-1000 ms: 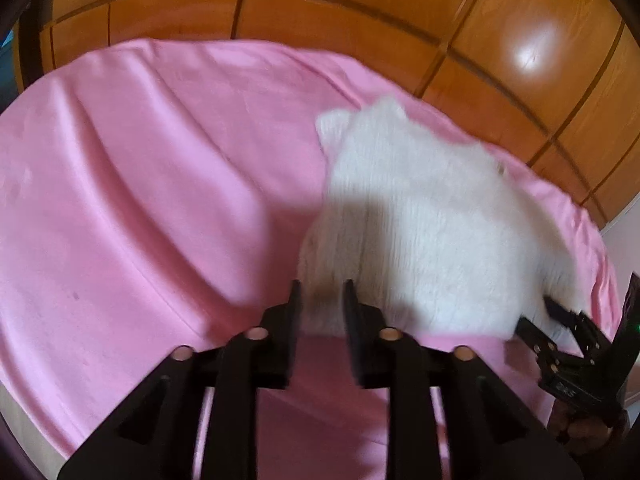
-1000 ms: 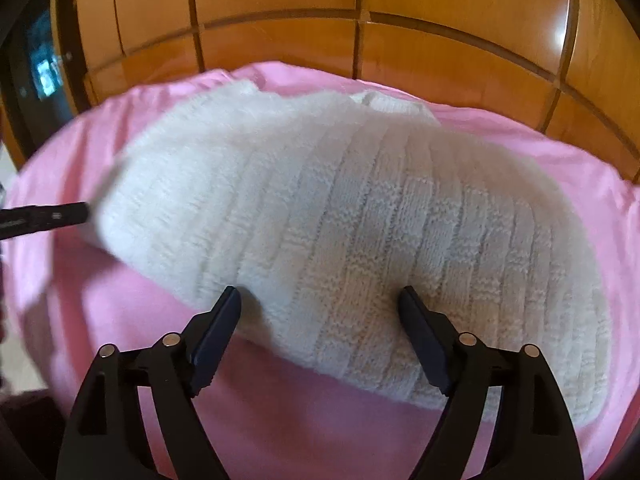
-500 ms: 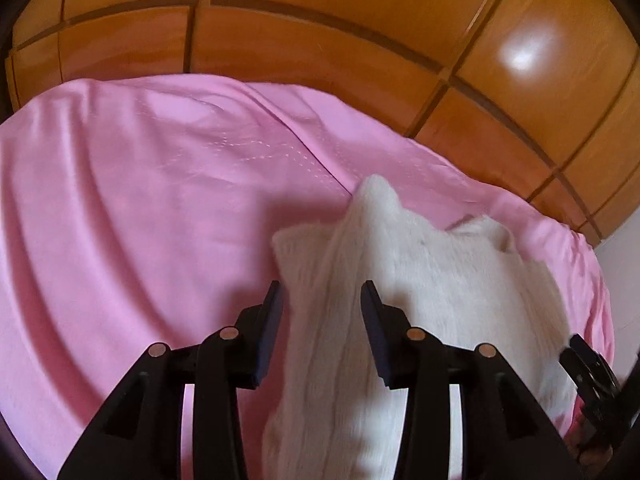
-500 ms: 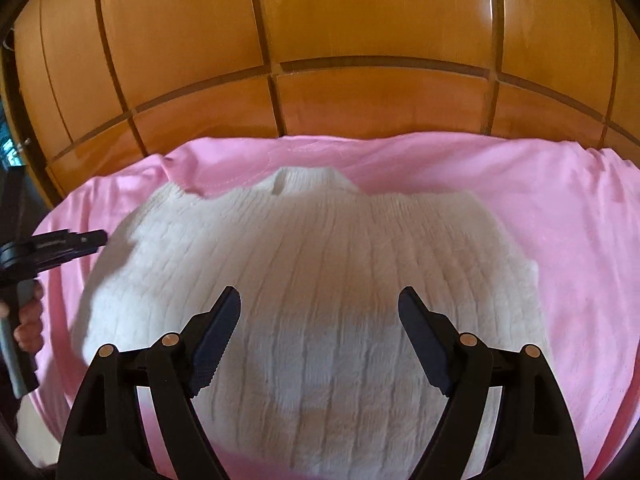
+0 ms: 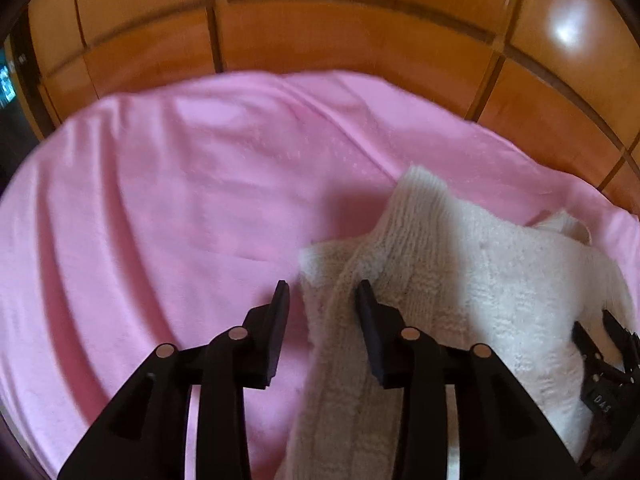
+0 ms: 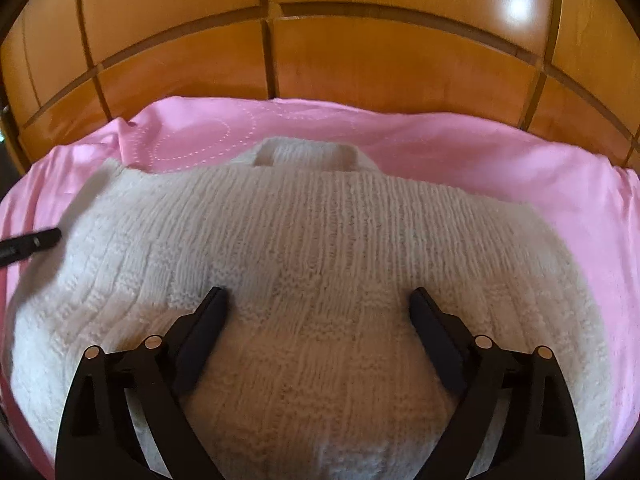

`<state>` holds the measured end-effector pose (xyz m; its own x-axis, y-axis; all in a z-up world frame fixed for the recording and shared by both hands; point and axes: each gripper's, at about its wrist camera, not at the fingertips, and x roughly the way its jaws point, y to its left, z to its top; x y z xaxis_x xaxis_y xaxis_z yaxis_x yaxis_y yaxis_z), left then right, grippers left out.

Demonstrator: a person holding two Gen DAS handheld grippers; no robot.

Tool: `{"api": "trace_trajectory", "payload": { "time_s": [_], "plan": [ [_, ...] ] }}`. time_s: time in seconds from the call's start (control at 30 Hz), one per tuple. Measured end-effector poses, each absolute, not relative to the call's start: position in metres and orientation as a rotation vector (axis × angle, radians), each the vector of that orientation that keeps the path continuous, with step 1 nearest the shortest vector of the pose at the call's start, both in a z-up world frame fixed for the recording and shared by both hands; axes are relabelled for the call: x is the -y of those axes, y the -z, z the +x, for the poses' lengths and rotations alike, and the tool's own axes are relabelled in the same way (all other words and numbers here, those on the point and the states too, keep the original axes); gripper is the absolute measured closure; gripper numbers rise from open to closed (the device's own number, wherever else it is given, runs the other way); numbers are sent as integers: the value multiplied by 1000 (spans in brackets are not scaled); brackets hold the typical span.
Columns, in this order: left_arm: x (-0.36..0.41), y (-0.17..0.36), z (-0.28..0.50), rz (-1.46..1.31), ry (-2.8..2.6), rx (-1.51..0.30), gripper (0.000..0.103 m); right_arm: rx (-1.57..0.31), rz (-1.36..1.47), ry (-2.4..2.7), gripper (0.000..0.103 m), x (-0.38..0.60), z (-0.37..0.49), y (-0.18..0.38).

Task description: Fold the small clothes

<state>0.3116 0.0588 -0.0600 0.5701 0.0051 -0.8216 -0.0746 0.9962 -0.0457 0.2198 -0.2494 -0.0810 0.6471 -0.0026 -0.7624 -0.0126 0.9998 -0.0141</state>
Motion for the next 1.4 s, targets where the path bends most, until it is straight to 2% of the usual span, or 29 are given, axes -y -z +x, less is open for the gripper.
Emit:
{"api": "trace_trajectory", "payload": {
  "time_s": [0.03,0.13,0.57,0.87,1.13,1.4],
  "plan": [
    [-56,50,303,-57,-58,-920,68,-854,-18,-11,13,250,218,81],
    [-51,33,284,-54,-51,-858,59,-837,-11,-16,13,251,215,82],
    [-19,-3,242,-32,24,-781,52,-816,14,-33,12,255,210,80],
    [3,-14,221,13,64,-760,47,-876,15,-72,10,267,207,58],
    [28,-18,213,39,111,-752,46,-872,-16,209,9,348,183,39],
    [65,-10,209,87,171,-773,46,-871,209,196,9,428,143,42]
  ]
}}
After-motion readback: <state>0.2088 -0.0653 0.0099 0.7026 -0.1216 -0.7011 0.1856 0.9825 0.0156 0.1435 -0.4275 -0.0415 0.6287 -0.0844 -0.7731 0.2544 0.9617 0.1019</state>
